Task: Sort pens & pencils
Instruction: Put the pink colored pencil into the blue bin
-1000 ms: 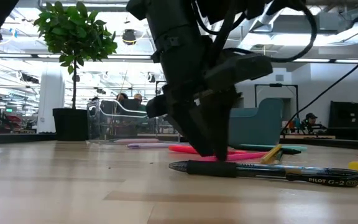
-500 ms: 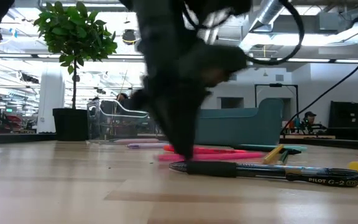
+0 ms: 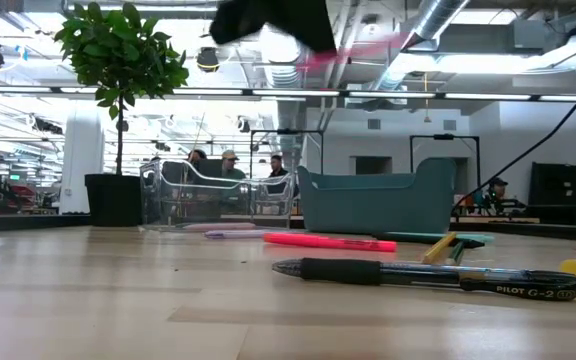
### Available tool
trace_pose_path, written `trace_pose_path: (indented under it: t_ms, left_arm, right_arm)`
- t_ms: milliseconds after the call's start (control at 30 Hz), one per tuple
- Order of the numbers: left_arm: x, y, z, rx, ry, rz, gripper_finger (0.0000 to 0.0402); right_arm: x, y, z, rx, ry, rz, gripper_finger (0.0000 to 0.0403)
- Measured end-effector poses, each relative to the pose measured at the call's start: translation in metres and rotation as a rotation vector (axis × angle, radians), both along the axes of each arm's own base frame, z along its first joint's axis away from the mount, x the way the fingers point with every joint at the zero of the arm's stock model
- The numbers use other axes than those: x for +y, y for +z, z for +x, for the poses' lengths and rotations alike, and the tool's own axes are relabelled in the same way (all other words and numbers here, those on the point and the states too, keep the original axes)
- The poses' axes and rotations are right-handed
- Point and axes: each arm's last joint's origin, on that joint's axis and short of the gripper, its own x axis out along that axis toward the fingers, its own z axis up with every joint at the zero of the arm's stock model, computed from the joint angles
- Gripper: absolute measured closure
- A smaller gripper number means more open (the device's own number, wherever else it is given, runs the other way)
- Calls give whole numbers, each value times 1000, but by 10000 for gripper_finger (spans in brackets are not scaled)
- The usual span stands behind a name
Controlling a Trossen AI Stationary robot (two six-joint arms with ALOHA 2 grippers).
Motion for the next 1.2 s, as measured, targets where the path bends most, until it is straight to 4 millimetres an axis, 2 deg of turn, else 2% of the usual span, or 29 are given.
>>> trace_pose_path:
  t_ms: [133,300,500,767,967,1200]
  left_arm:
    - [0,41,-21,-139,43,51,400]
    - [-3,82,-44,-314,51,112,401]
    - [-10,118,-50,-531,-14,170,401]
    - [-12,126,-47,-601,-54,214,401]
    - [-11,126,-47,-599,-43,238,401]
    - [-9,125,-44,-598,-36,251,401]
  right_arm:
    - [17,-15,13,-86,26,-9,200]
    - [34,-14,33,-241,100,-33,200]
    - [42,-11,61,-317,185,-96,200]
    - [42,-12,91,-401,295,-83,187]
    - [38,-9,100,-451,318,-58,156]
    - [28,-9,105,-453,314,-70,163]
